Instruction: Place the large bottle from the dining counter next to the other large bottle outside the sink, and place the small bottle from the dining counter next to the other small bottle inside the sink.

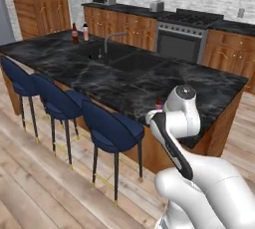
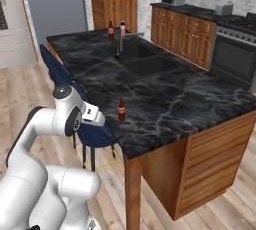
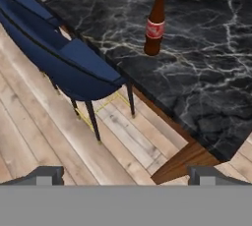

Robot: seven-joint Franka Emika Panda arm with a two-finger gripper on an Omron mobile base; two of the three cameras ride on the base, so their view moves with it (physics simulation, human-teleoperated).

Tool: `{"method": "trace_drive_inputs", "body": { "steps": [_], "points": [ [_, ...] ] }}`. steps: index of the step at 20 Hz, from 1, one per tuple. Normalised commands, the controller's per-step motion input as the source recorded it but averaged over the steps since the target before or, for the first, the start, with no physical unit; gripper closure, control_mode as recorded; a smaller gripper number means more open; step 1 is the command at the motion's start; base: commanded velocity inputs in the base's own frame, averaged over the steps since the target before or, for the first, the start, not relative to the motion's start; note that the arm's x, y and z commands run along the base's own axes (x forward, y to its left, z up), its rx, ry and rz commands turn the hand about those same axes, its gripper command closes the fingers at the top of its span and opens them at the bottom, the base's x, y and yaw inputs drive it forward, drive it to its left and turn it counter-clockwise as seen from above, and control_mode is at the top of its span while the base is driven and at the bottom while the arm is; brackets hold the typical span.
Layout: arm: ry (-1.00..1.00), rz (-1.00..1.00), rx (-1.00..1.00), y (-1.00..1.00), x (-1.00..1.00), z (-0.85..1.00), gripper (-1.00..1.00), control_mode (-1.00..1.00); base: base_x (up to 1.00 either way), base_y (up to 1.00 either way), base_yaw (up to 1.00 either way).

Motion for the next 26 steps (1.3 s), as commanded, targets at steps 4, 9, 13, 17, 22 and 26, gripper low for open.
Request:
{"method": "trace_drive_inputs", "body": {
  "steps": [4, 9, 13, 17, 22, 26],
  "points": [
    [0.0, 0.0, 0.0, 0.0, 0.0, 0.0, -1.0, 1.0, 0.14, 0.31, -0.24],
    [0.0, 0.0, 0.0, 0.0, 0.0, 0.0, -1.0, 1.0, 0.17, 0.41, -0.11],
    [0.0, 0.0, 0.0, 0.0, 0.0, 0.0, -1.0, 1.0, 0.23, 0.53, -0.1],
    [0.0, 0.0, 0.0, 0.0, 0.0, 0.0, -1.0, 1.0, 0.24, 0.39, -0.1],
    [0.0, 0.0, 0.0, 0.0, 0.0, 0.0, -1.0, 1.0, 0.25, 0.18, -0.11],
    [0.0, 0.0, 0.0, 0.0, 0.0, 0.0, -1.0, 1.0, 0.28, 0.05, -0.12]
  ]
}}
